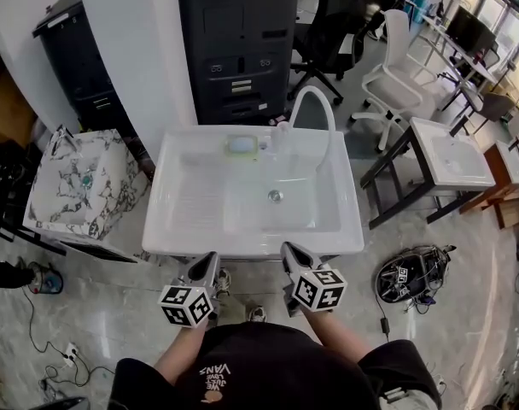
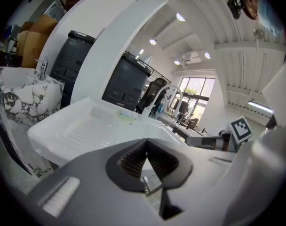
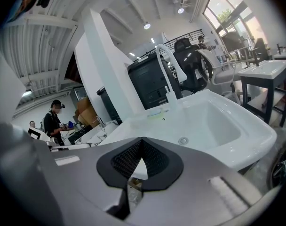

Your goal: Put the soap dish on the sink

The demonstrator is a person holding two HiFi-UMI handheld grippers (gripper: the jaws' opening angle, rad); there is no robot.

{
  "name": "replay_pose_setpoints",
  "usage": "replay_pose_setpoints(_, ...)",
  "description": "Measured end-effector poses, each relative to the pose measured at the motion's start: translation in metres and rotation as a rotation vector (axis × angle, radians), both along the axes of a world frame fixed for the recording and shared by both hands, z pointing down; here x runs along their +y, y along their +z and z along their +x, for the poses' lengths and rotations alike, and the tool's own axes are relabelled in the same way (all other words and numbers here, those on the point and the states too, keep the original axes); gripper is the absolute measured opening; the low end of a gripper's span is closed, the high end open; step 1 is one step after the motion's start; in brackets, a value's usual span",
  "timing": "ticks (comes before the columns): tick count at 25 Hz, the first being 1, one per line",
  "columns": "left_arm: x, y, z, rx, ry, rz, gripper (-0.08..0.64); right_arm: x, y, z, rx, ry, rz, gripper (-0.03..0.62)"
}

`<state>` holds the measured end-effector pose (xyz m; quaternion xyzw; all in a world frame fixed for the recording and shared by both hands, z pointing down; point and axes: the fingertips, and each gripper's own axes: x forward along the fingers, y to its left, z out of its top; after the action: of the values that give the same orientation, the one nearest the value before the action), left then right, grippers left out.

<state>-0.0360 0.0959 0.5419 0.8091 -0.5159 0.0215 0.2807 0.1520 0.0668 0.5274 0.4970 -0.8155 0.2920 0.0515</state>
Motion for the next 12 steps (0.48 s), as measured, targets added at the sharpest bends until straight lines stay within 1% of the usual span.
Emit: replay_pose_setpoints(12,0.0019,0.0024,0.0017,0.007,-0.002,-0.001,0.052,0.0015,0.0030,0.0004,0.001,0.009,0.000,0.002)
